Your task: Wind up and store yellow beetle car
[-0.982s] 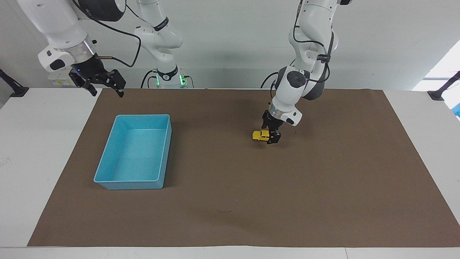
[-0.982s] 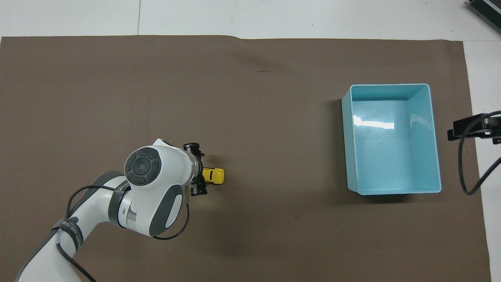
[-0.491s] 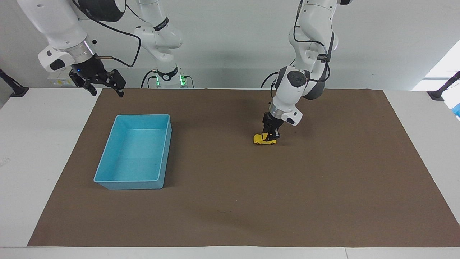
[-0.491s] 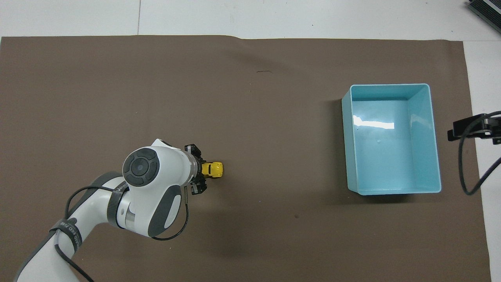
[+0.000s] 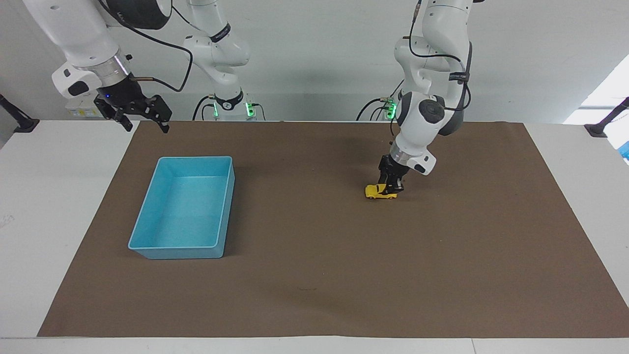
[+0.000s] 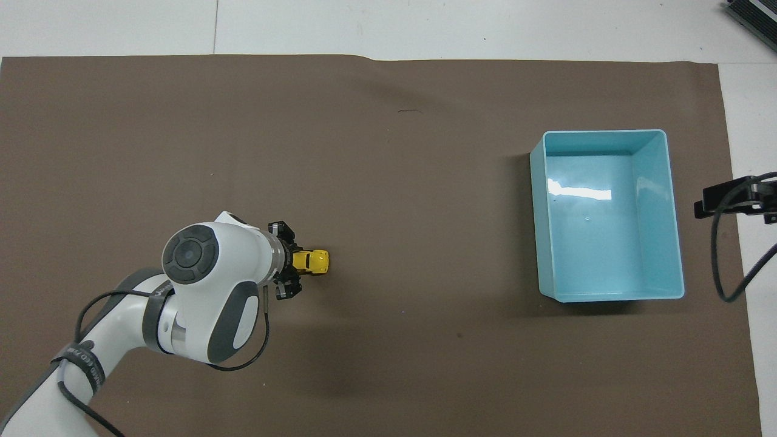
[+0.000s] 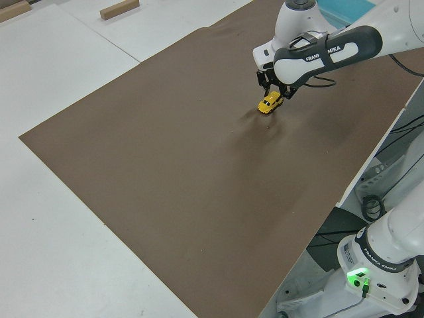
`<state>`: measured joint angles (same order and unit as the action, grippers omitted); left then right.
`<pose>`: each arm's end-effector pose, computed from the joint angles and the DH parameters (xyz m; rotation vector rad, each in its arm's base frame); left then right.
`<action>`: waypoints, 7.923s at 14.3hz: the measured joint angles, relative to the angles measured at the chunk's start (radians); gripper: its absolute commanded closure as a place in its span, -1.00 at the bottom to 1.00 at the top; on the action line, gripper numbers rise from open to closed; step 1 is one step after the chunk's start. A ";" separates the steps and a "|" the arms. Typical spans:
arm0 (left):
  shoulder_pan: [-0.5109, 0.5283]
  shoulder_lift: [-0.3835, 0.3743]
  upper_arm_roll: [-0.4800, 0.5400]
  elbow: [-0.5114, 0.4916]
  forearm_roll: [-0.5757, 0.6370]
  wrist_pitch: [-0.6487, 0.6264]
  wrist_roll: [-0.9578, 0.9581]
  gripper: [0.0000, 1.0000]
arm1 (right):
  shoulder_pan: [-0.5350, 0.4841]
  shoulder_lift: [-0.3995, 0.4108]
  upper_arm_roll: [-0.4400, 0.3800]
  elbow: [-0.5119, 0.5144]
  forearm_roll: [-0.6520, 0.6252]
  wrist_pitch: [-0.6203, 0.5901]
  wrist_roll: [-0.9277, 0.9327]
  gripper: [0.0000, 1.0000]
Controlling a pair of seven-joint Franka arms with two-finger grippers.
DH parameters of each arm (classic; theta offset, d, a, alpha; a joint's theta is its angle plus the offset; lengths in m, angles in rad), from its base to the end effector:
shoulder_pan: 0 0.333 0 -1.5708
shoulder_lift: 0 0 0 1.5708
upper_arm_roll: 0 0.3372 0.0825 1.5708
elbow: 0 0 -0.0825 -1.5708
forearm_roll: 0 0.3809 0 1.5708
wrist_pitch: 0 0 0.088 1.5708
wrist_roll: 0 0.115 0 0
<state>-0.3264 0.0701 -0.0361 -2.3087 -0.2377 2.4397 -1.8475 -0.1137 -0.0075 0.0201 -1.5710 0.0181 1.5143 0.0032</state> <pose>0.4891 -0.1872 0.3360 2.0288 2.2237 -0.1765 0.5403 -0.0485 0.6369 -3.1169 0.1501 0.0754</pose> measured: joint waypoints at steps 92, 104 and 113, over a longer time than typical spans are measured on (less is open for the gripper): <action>0.256 -0.142 0.012 0.685 0.232 -0.847 1.827 -1.00 | 0.370 0.166 0.010 -0.731 0.004 1.065 1.662 1.00; 0.273 -0.138 0.020 0.686 0.234 -0.883 1.878 -1.00 | 0.382 0.146 0.035 -0.521 0.004 0.803 1.662 1.00; 0.273 -0.138 0.009 0.686 0.234 -0.885 1.878 -1.00 | 0.368 0.105 0.022 -0.347 0.003 0.555 1.520 1.00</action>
<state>-0.0538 -0.0681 -0.0266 -1.6223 -0.0033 1.5551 0.0303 0.2540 0.0972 0.0423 -1.9175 0.0216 2.0692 1.5229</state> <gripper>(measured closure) 0.000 0.502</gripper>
